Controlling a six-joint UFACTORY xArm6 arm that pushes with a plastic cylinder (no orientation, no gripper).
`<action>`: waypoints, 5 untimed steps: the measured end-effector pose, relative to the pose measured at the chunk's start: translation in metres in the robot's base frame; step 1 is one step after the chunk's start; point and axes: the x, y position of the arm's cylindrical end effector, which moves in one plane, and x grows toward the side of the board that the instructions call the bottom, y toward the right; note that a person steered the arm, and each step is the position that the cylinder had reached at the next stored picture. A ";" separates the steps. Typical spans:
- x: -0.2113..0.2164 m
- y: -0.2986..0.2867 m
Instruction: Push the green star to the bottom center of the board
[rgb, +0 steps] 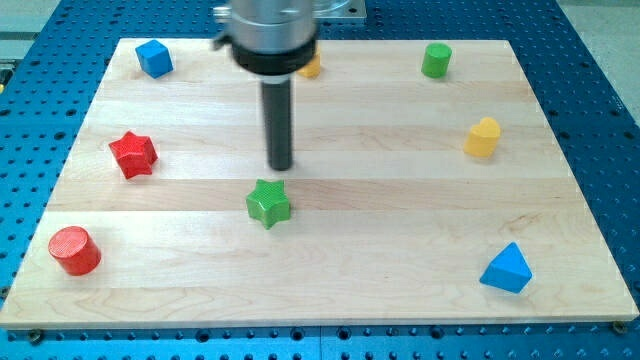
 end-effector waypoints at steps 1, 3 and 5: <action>0.056 0.054; 0.012 0.041; 0.100 0.040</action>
